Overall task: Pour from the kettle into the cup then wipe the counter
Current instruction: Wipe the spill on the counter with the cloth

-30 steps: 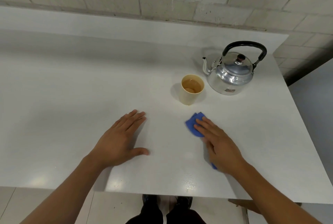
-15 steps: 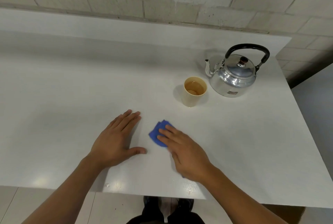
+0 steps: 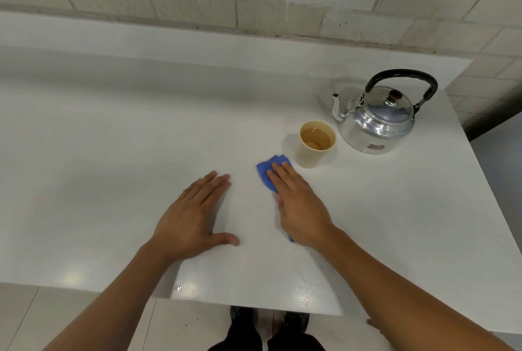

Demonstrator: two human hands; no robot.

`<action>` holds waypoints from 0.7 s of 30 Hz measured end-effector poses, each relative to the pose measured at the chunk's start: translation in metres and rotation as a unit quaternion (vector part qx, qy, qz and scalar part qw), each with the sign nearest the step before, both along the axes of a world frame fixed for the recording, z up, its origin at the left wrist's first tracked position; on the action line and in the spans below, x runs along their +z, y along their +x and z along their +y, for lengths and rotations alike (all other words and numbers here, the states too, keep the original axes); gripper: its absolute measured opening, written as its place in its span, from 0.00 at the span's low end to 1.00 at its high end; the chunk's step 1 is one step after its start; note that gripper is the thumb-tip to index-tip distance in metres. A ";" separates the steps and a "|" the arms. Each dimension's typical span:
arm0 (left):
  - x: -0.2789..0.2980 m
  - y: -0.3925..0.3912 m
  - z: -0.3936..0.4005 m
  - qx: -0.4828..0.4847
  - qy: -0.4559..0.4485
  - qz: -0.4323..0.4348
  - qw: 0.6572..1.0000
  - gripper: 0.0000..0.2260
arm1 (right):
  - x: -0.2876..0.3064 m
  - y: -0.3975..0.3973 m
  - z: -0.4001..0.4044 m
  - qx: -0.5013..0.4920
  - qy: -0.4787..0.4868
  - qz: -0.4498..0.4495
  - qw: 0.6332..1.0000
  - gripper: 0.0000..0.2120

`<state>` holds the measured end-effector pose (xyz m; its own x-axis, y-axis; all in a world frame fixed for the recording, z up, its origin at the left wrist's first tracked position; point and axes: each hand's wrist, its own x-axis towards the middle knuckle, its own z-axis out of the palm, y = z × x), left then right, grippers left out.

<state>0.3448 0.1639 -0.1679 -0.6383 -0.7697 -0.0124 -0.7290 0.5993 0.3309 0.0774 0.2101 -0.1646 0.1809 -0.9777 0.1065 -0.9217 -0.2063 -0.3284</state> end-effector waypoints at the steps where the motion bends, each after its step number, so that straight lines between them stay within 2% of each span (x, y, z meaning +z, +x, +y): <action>1: 0.000 0.000 0.000 0.000 0.001 0.001 1.000 0.54 | -0.001 0.014 -0.006 0.008 -0.006 0.007 1.000 0.25; 6: -0.002 0.000 0.000 -0.004 0.004 0.019 1.000 0.54 | -0.005 0.045 0.007 0.072 0.016 0.002 0.997 0.30; 9: -0.004 0.001 0.000 -0.007 -0.001 0.018 1.000 0.54 | -0.001 0.023 0.036 0.149 0.055 -0.044 0.986 0.29; 11: -0.003 0.001 -0.001 -0.005 -0.001 0.018 1.000 0.55 | 0.005 -0.001 0.050 0.163 0.070 -0.079 0.981 0.26; 16: -0.002 0.000 -0.001 0.004 0.004 0.011 1.000 0.56 | 0.010 -0.038 0.034 0.045 0.045 -0.088 0.994 0.25; 19: -0.001 0.000 -0.001 0.010 0.014 0.021 1.000 0.57 | -0.002 -0.017 -0.005 0.003 0.038 -0.020 0.999 0.37; 21: -0.001 0.001 0.000 0.025 0.026 0.039 0.999 0.59 | -0.007 0.007 -0.025 -0.018 0.028 -0.011 0.999 0.40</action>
<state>0.3454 0.1638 -0.1693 -0.6003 -0.7997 -0.0049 -0.7283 0.5441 0.4166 0.0843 0.1846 -0.1713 0.1431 -0.9882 0.0545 -0.9210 -0.1531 -0.3581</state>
